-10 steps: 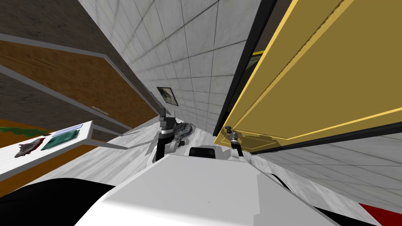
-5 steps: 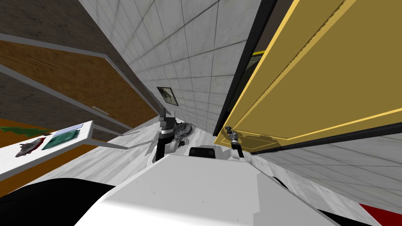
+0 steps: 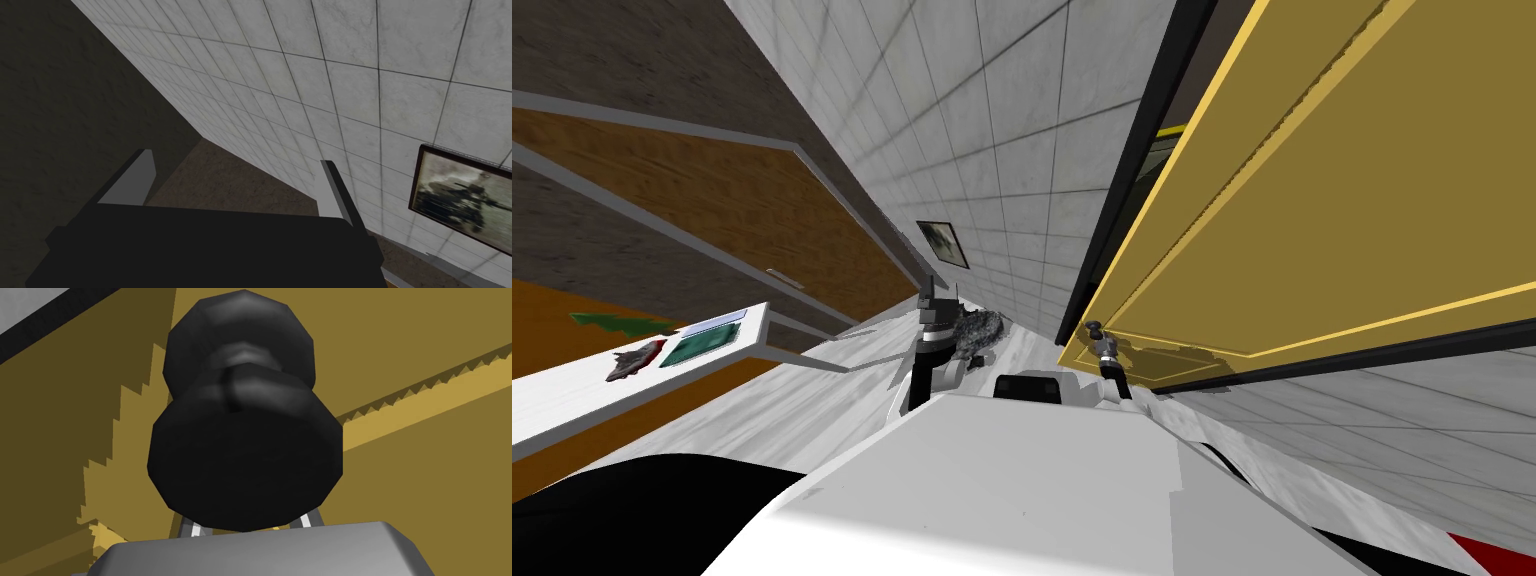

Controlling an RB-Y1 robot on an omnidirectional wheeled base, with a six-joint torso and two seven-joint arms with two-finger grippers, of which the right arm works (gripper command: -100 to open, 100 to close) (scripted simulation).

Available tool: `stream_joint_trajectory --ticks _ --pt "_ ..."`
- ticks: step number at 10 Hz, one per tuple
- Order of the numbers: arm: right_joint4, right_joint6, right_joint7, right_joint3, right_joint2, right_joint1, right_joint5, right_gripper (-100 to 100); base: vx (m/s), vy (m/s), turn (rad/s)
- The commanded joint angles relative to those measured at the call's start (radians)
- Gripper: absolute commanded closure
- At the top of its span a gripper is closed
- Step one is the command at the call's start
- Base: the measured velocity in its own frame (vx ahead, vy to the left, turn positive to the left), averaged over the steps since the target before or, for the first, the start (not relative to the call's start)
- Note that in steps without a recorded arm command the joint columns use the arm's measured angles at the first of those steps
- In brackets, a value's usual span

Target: Pull the door open

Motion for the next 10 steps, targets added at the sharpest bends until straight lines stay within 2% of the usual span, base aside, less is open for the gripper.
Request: stream_joint_trajectory --ticks 1,2,4,5,7,8,10 --pt "-0.036 0.001 -0.023 0.016 0.016 0.001 -0.001 100 -0.028 -0.011 0.014" --pt "-0.036 0.002 -0.063 0.023 0.015 0.001 -0.014 100 -0.032 -0.003 0.061" --pt "-0.036 0.002 -0.065 0.023 0.015 0.001 -0.014 100 -0.021 -0.006 0.009" --pt "-0.037 0.003 -0.106 0.03 0.014 0.001 -0.026 100 -0.021 -0.01 0.047" --pt "-0.037 0.003 -0.106 0.03 0.014 0.001 -0.026 100 -0.021 -0.005 0.027" --pt "-0.037 0.004 -0.147 0.037 0.013 0.0 -0.039 100 -0.023 -0.016 0.027" --pt "-0.037 0.004 -0.147 0.037 0.013 0.0 -0.039 100 -0.017 -0.009 0.007"
